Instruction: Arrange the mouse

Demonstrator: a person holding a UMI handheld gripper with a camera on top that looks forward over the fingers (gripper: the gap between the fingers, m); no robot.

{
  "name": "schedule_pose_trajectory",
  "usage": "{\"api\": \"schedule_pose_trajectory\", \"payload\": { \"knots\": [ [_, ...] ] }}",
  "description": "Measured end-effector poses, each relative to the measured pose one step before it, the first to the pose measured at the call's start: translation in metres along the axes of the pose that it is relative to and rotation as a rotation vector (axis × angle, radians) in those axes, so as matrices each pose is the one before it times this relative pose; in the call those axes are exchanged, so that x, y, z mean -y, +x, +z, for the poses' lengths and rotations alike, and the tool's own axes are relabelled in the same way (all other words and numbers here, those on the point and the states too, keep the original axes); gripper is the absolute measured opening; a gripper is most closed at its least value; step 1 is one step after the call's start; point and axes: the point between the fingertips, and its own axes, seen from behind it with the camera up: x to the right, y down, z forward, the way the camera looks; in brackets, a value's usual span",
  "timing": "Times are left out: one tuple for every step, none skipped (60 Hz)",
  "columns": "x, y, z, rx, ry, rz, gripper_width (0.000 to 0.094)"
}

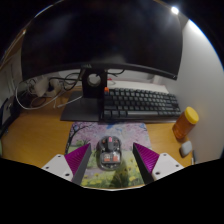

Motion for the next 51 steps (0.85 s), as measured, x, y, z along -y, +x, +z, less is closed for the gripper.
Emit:
{"api": "schedule_pose_trajectory", "payload": {
  "knots": [
    [0.00188, -0.00017, -0.00707, -0.00690, -0.00107, 0.0023, 0.0858],
    [0.00212, -0.00075, -0.00777, -0.00592, -0.00032, 0.0037, 0.0859],
    [0.00225, -0.00139, -0.00827, -0.00397, 0.00069, 0.0048, 0.0859],
    [0.00171, -0.00244, -0.00667, -0.00175, 0.00450, 0.0048, 0.0860],
    [0.00219, -0.00246, -0.01013, 0.00292, -0.00207, 0.0046, 0.0859],
    [0.00109, -0.00264, -0.00841, 0.00244, -0.00165, 0.0041, 0.0858],
    [0.00062, -0.00277, -0.00857, 0.00180, -0.00347, 0.0048, 0.0858],
    [0.00010, -0.00270, -0.00891, 0.00080, -0.00524, 0.0058, 0.0855],
    [-0.00002, -0.00308, -0.00898, 0.00129, -0.00521, 0.0060, 0.0855],
    [-0.00011, -0.00380, -0.00847, 0.00238, -0.00205, 0.0045, 0.0856],
    [0.00015, -0.00380, -0.00817, 0.00581, -0.00135, 0.0034, 0.0856],
    [0.00001, -0.00401, -0.00835, 0.00659, -0.00026, 0.0011, 0.0854],
    [-0.00035, -0.00352, -0.00774, 0.00486, -0.00110, -0.0006, 0.0853],
    [-0.00117, -0.00287, -0.00712, 0.00326, -0.00326, -0.0016, 0.0854],
    [-0.00156, -0.00289, -0.00700, 0.00134, -0.00583, -0.0016, 0.0856],
    [-0.00193, -0.00248, -0.00673, 0.00049, -0.00625, -0.0011, 0.0857],
    [-0.00180, -0.00265, -0.00622, -0.00097, -0.00463, 0.0004, 0.0858],
    [-0.00197, -0.00228, -0.00611, -0.00076, -0.00509, -0.0001, 0.0860],
    [-0.00229, -0.00195, -0.00566, 0.00072, -0.00499, -0.0007, 0.0856],
    [-0.00233, -0.00212, -0.00542, 0.00081, -0.00614, -0.0009, 0.0857],
    [-0.00234, -0.00202, -0.00538, 0.00005, -0.00616, 0.0002, 0.0858],
    [-0.00265, -0.00187, -0.00516, -0.00026, -0.00675, 0.0017, 0.0859],
    [-0.00321, -0.00239, -0.00515, -0.00027, -0.00716, 0.0027, 0.0860],
    [-0.00254, -0.00235, -0.00445, 0.00135, -0.00728, 0.0024, 0.0860],
    [-0.00199, -0.00263, -0.00416, 0.00438, -0.00473, 0.0012, 0.0862],
    [-0.00166, -0.00254, -0.00406, 0.00535, -0.00273, 0.0004, 0.0860],
    [-0.00122, -0.00219, -0.00388, 0.00420, -0.00196, -0.0001, 0.0861],
    [-0.00123, -0.00166, -0.00355, 0.00219, -0.00171, 0.0007, 0.0861],
    [-0.00117, -0.00210, -0.00382, 0.00026, 0.00021, 0.0019, 0.0861],
    [-0.00156, -0.00075, -0.00254, 0.00007, -0.00033, 0.0012, 0.0860],
    [-0.00089, -0.00080, -0.00257, -0.00056, -0.00064, 0.0016, 0.0859],
    [-0.00062, -0.00076, -0.00209, -0.00077, -0.00048, 0.0012, 0.0861],
    [-0.00063, -0.00092, -0.00215, -0.00021, -0.00008, 0.0010, 0.0860],
    [-0.00057, -0.00099, -0.00193, 0.00061, 0.00019, 0.0002, 0.0860],
    [-0.00056, -0.00119, -0.00182, 0.00103, 0.00025, -0.0011, 0.0861],
    [-0.00058, -0.00102, -0.00137, 0.00141, 0.00048, -0.0023, 0.0863],
    [-0.00128, -0.00101, -0.00189, 0.00078, 0.00373, -0.0022, 0.0862],
    [-0.00058, -0.00048, -0.00026, 0.00127, 0.00198, -0.0019, 0.0860],
    [-0.00026, -0.00039, -0.00091, 0.00119, 0.00204, -0.0012, 0.0862],
    [0.00024, -0.00026, -0.00092, 0.00022, 0.00344, -0.0007, 0.0862],
    [0.00006, -0.00028, -0.00071, -0.00029, 0.00368, -0.0004, 0.0862],
    [-0.00047, -0.00016, -0.00052, 0.00044, 0.00096, 0.0008, 0.0859],
    [-0.00108, -0.00052, -0.00024, 0.00219, -0.00279, 0.0036, 0.0859],
    [-0.00129, -0.00078, -0.00003, 0.00221, -0.00377, 0.0043, 0.0861],
    [-0.00182, -0.00110, -0.00038, -0.00032, -0.00318, 0.0021, 0.0860],
    [-0.00130, 0.00005, -0.00013, -0.00074, -0.00358, -0.0002, 0.0859],
    [-0.00061, 0.00029, 0.00062, -0.00231, 0.00029, -0.0017, 0.0859],
    [-0.00008, 0.00014, -0.00039, -0.00297, 0.00109, -0.0004, 0.0861],
    [0.00004, -0.00023, -0.00044, -0.00199, 0.00165, 0.0006, 0.0863],
    [-0.00058, -0.00078, -0.00010, 0.00060, -0.00004, 0.0015, 0.0866],
    [-0.00129, -0.00158, 0.00008, 0.00324, -0.00253, 0.0032, 0.0868]
  ]
}}
